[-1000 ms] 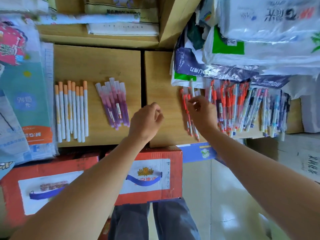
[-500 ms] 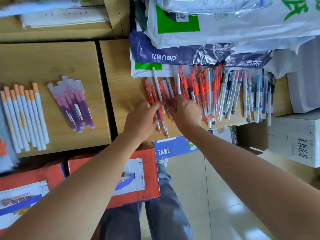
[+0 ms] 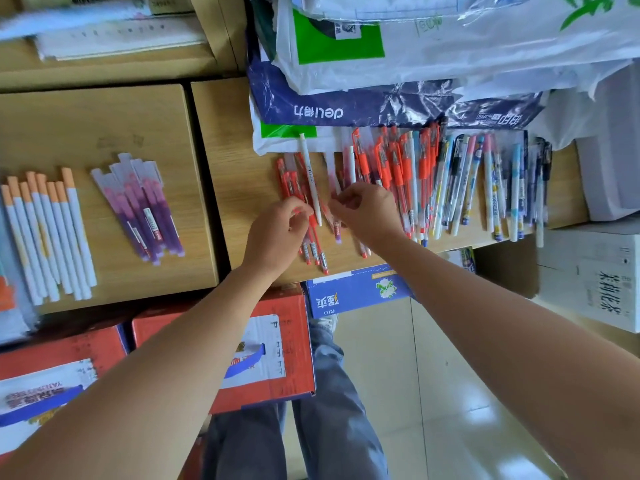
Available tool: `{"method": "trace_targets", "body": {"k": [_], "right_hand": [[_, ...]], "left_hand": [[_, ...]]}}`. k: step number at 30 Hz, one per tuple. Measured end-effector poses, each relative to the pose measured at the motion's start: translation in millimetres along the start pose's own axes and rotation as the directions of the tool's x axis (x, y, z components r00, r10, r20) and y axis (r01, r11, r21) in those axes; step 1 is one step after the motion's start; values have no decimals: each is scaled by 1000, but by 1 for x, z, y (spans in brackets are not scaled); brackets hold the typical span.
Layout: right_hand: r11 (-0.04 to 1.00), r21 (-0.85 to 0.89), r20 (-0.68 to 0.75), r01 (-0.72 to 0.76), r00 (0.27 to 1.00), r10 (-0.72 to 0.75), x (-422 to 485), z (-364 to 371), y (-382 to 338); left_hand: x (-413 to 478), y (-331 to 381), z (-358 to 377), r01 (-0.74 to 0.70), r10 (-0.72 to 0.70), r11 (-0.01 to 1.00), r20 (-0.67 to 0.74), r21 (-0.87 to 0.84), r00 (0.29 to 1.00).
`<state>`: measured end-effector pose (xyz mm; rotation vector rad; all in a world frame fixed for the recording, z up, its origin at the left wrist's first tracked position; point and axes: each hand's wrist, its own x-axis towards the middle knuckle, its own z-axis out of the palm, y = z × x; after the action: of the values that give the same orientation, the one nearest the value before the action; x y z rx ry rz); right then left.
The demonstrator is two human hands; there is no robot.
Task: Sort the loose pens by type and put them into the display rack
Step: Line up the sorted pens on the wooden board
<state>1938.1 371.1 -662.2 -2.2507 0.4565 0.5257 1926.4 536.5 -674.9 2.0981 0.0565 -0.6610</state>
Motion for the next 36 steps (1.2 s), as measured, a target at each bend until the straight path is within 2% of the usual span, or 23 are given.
{"method": "trace_targets", "body": {"k": [3, 6, 10, 12, 16, 18, 20, 22, 24, 27, 31, 36], "right_hand": [[997, 64, 148, 46, 987, -55, -6, -5, 3], [994, 79, 247, 79, 964, -96, -11, -2, 5], [987, 156, 249, 48, 965, -86, -14, 10, -7], [983, 168, 281, 69, 953, -114, -16, 20, -22], [981, 160, 309, 112, 938, -158, -14, 49, -60], [977, 150, 291, 150, 938, -188, -11, 69, -82], [977, 108, 277, 186, 938, -209, -10, 93, -104], [979, 40, 268, 198, 942, -202, -8, 117, -120], [983, 6, 230, 182, 957, -178, -5, 140, -128], [988, -38, 141, 148, 980, -142, -4, 162, -135], [981, -73, 36, 177, 984, -175, -1, 177, -137], [972, -51, 64, 229, 972, -226, -7, 187, -135]], "left_hand": [[3, 9, 3, 114, -123, 953, -14, -282, 992], [5, 14, 5, 111, -130, 934, -34, -339, 991], [4, 9, -3, 59, -97, 967, -144, -250, 985], [1, 7, -14, 49, -103, 961, -190, -271, 976], [-14, -3, -51, 55, -148, 963, -348, -264, 926], [-24, -23, -78, 63, -121, 989, -485, -134, 866], [-31, -50, -103, 164, -77, 981, -566, 104, 821], [-37, -74, -119, 292, -111, 923, -554, 250, 825], [-41, -89, -125, 345, -168, 906, -539, 246, 825], [-42, -106, -128, 351, -196, 910, -515, 223, 834], [-40, -115, -130, 326, -204, 929, -493, 174, 846], [-41, -120, -134, 295, -178, 937, -473, 186, 863]]}}
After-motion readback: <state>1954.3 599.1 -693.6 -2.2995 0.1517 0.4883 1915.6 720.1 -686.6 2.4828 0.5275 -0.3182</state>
